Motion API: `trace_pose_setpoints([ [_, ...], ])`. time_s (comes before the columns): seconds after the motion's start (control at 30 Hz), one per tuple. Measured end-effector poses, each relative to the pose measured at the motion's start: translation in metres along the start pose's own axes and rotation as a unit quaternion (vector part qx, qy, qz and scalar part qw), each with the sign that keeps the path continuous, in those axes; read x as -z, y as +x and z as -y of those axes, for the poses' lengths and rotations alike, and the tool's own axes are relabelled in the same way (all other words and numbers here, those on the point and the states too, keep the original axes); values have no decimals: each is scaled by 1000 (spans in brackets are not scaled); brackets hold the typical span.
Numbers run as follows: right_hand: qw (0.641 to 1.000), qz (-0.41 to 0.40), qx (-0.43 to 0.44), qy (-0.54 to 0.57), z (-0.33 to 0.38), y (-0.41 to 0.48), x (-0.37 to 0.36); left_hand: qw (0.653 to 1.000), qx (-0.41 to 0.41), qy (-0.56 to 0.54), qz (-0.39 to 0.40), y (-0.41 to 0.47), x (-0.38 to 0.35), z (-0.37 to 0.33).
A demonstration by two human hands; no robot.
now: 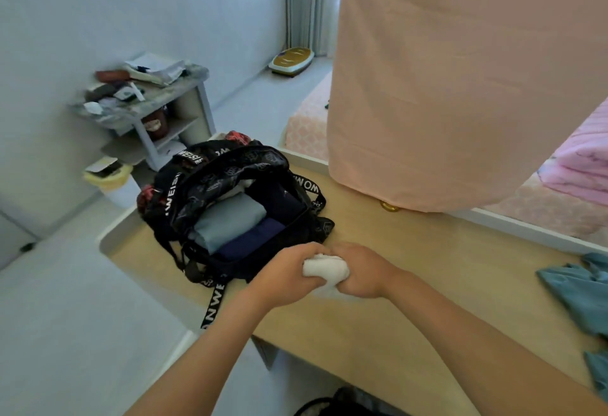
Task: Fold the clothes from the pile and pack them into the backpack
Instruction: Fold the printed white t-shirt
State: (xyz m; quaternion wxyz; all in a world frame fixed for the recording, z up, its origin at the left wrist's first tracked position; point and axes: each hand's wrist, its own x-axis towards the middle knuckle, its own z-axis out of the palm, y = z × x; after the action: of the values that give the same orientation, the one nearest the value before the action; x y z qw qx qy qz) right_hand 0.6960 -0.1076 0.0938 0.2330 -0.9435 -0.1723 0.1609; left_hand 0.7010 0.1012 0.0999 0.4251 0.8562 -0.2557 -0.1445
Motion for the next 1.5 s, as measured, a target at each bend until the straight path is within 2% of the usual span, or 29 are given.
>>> trace_pose_setpoints([
  [0.2,996,-9,16,89,37,46,17,985,79,-28,-152,-3,58,17],
  [0.4,997,4,83,-9,49,120,53,969,129,4,-211,18,90,37],
  [0.5,999,4,52,5,50,160,61,934,169,61,-309,27,110,58],
  [0.57,997,5,15,79,51,184,56,902,182,167,-353,31,128,73],
  [0.63,988,5,-18,153,53,203,45,892,205,268,-300,36,145,87],
  [0.7,982,9,-31,187,55,213,29,890,233,322,-223,41,156,103],
  [0.8,980,9,-25,196,53,218,8,885,269,357,-133,49,163,125],
  [0.87,978,3,-22,209,52,224,5,884,293,350,-104,53,168,136],
  [0.93,969,15,-28,243,52,232,10,877,282,370,-120,58,178,143],
  [1.0,949,41,-37,311,57,240,14,871,255,380,-181,62,191,147],
  [1.07,919,73,-51,383,68,251,13,874,232,355,-238,63,204,149],
  [1.13,907,88,-80,404,83,263,5,878,208,333,-274,61,214,152],
  [1.23,916,31,-129,378,100,281,-14,886,178,325,-280,56,221,158],
  [1.33,885,-39,-145,441,112,293,-23,895,150,329,-260,52,224,161],
  [1.4,893,-71,-158,415,114,299,-28,897,125,341,-253,52,226,165],
  [1.43,915,-93,-170,353,115,299,-30,898,106,350,-246,53,226,168],
  [1.5,959,-188,-158,138,114,292,-34,899,83,379,-204,57,222,170],
])
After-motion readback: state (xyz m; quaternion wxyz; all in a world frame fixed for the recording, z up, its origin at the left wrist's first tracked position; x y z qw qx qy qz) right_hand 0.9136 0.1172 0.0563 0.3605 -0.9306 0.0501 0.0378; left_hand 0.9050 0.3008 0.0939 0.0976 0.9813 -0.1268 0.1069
